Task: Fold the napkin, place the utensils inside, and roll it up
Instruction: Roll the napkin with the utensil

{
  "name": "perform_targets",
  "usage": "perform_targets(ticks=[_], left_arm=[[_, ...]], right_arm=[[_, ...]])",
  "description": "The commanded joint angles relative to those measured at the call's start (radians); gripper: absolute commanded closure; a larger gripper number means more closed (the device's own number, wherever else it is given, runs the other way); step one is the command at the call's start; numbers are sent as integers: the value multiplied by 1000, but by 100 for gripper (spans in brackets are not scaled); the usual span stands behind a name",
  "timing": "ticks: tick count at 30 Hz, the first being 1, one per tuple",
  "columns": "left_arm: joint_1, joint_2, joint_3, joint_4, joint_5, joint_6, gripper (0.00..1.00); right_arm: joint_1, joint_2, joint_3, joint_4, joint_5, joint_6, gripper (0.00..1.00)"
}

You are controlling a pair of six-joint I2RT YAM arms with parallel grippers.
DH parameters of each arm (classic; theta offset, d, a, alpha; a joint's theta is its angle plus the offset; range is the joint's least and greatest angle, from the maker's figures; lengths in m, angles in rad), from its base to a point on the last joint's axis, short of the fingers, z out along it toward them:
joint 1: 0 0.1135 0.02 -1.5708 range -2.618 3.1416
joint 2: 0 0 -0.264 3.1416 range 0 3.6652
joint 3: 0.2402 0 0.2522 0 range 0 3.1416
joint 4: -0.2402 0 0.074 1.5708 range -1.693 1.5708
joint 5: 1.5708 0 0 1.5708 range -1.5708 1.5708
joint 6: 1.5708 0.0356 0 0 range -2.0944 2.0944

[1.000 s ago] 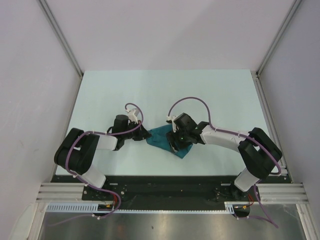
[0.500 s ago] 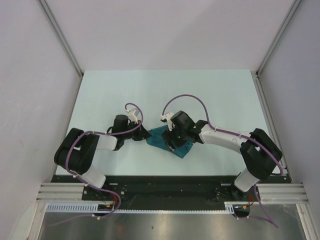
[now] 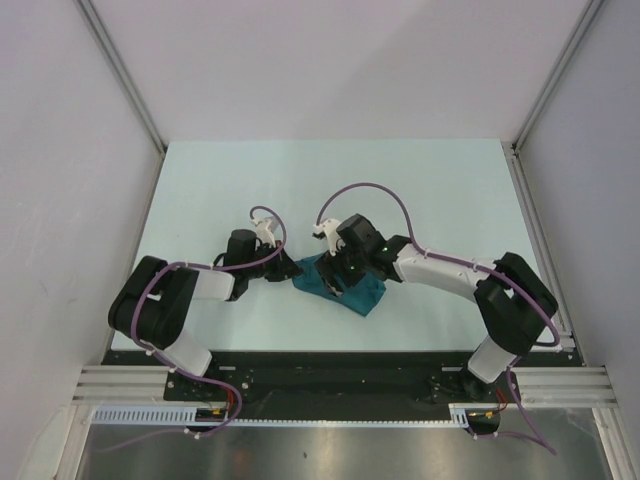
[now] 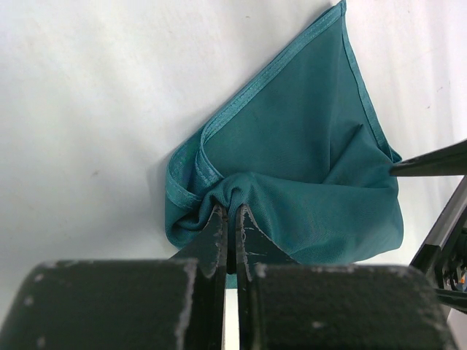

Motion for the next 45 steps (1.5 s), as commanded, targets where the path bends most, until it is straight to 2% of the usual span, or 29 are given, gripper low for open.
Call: perform_targets(ticks=[1,7,12,20,31,45], left_arm=[[6,4,-11,-40,10,5,100],[9,4,-15,-37,12,3,100],[11,5,-16,-31,15,0,100],[18,8,-22,-29,19,3,100],[25,10,-22,-25,29,3,100],[32,16,-22,-23,36,2,100]], right_arm=[[-14,69,43,52,-79,-38,21],[-25,126,95,8,-166,-56,25],[-20,126,116,-88,-176,-55,44],[-11,84,81,-180,-110,12,55],[-3,3,44,-256,-19,147,56],[3,-8,-26,-256,-65,236,53]])
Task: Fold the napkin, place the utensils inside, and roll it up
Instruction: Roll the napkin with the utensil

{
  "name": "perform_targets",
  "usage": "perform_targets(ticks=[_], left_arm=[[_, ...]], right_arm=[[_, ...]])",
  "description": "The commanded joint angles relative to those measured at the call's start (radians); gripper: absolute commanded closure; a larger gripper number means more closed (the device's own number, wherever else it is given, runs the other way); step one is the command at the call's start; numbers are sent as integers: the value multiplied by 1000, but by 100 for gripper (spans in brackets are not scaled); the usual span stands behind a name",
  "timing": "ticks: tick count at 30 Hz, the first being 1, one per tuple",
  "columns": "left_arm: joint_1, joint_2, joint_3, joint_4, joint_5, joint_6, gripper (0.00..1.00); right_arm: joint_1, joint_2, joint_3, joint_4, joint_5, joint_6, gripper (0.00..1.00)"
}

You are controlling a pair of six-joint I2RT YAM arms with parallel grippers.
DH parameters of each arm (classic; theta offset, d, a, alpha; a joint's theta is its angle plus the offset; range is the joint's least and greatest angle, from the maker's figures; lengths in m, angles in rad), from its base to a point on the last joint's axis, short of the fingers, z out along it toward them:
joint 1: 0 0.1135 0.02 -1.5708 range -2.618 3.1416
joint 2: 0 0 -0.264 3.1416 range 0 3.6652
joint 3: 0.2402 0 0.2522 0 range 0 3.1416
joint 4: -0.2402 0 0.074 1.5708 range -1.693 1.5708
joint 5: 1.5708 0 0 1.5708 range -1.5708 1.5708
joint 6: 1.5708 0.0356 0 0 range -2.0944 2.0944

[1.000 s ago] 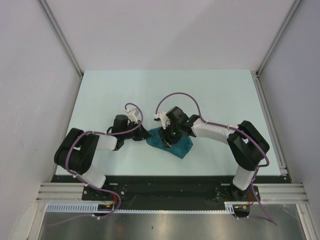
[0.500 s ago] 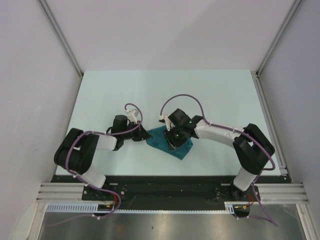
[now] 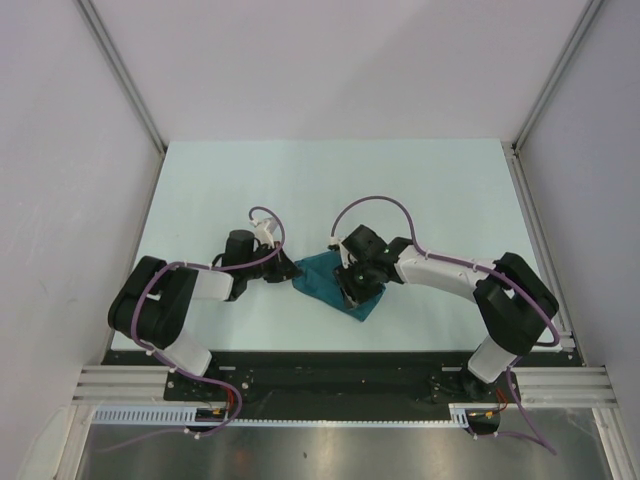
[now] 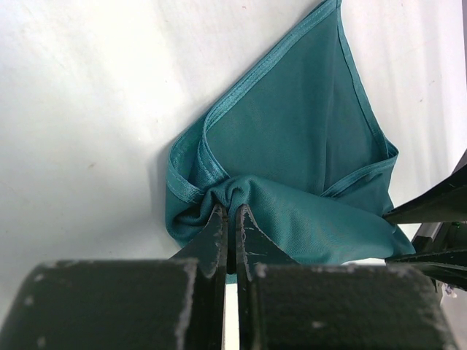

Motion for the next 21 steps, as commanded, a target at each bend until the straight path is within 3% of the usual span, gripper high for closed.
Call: perform_targets(ticks=[1,16,21], left_arm=[[14,15,-15,-23,1,1,100],[18,26,-7,-23,8,1,100],[20,27,-6,-24,13,3,100]], right_arm=[[8,-22,-4,-29,-34,50,54],[-12,44,-37,58,-252,142,54],[-17,17,-28,51,-248,145,53]])
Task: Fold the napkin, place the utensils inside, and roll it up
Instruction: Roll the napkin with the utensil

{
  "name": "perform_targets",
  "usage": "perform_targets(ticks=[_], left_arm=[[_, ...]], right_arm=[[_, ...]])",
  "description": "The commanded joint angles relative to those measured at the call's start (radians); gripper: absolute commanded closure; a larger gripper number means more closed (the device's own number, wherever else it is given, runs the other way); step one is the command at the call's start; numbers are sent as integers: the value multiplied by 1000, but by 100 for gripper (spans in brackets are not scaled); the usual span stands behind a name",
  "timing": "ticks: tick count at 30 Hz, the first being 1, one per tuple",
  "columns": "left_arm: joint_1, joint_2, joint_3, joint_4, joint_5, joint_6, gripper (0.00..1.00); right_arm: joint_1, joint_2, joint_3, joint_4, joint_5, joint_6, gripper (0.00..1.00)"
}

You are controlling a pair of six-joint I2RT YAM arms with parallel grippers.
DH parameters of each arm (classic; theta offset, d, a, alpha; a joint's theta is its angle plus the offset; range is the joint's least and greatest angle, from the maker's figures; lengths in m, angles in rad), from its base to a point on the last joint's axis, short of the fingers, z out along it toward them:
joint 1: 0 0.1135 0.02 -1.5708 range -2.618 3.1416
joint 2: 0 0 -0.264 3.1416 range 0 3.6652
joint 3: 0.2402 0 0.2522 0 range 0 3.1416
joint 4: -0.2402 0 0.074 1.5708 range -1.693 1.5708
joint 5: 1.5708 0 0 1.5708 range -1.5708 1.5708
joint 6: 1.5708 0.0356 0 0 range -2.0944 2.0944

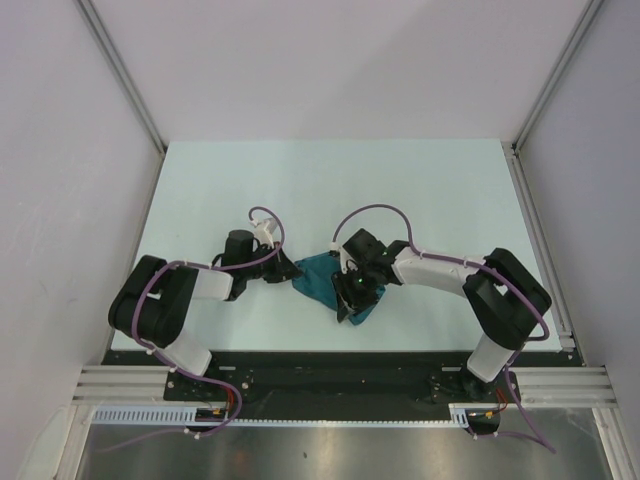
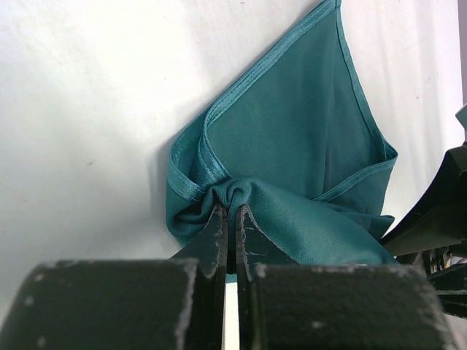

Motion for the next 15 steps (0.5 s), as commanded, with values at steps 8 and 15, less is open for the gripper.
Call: perform_targets(ticks=[8,15], left_arm=[[14,19,-9,-30,0,9,100],[17,16,-9,-36,0,11,100]], right_arm=[[2,-146,64,-71,88,-22,35],[14,-157,85,-22,226,-114,25]])
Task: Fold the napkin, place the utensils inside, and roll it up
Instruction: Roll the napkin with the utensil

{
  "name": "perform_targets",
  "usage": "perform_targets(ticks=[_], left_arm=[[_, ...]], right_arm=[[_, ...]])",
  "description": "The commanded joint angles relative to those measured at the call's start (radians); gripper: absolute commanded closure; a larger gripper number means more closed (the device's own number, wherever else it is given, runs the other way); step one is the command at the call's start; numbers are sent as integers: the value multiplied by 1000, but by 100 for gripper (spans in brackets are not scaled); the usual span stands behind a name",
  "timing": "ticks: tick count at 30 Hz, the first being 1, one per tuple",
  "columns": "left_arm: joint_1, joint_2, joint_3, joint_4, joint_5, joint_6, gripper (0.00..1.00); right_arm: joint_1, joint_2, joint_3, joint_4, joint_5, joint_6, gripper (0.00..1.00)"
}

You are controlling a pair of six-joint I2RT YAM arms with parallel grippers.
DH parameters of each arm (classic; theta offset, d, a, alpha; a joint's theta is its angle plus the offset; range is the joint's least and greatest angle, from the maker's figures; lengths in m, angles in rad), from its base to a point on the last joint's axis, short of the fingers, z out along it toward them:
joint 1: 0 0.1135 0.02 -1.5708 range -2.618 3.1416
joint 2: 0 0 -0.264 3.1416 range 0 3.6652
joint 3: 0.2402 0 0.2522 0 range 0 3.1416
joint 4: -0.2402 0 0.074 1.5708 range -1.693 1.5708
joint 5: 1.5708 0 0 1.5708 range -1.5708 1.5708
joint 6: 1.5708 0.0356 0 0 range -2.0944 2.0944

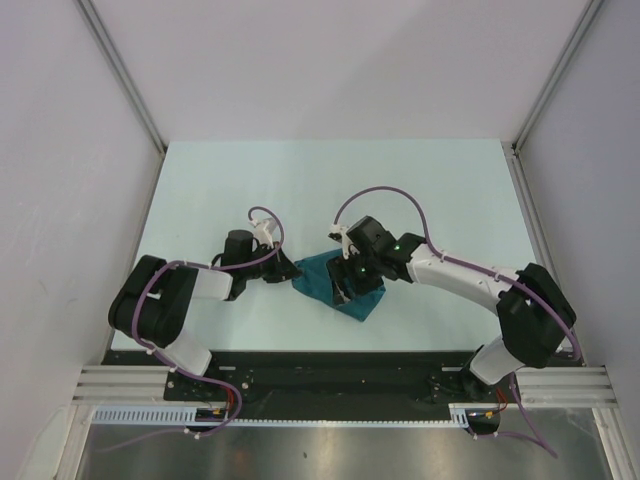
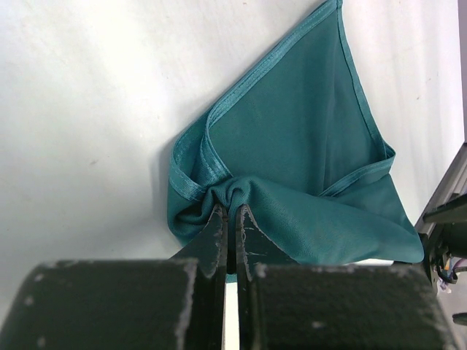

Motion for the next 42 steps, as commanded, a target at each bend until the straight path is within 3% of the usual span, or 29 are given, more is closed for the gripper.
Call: perform_targets(ticks=[1,14,23,31,36,42], left_arm=[[12,16,-7,-37,-4,10,100],[18,7,-6,-49,-6,13,100],[21,4,7,-57,-3,13,100],[21,1,45,-95,8,32,100],[21,24,105,-170,-14,56,100],[21,56,149,-255,-69,88,100]], right_arm=[[10,-5,27,37,115,-77,25],[72,131,-6,78,99,-85,27],[59,173,-31,57,19,-21,60],[-37,214,-82,129,-272,-1,83],[-120,253,-89,175,-412,2,93],[-194,325,-102,186,-510,-19,94]])
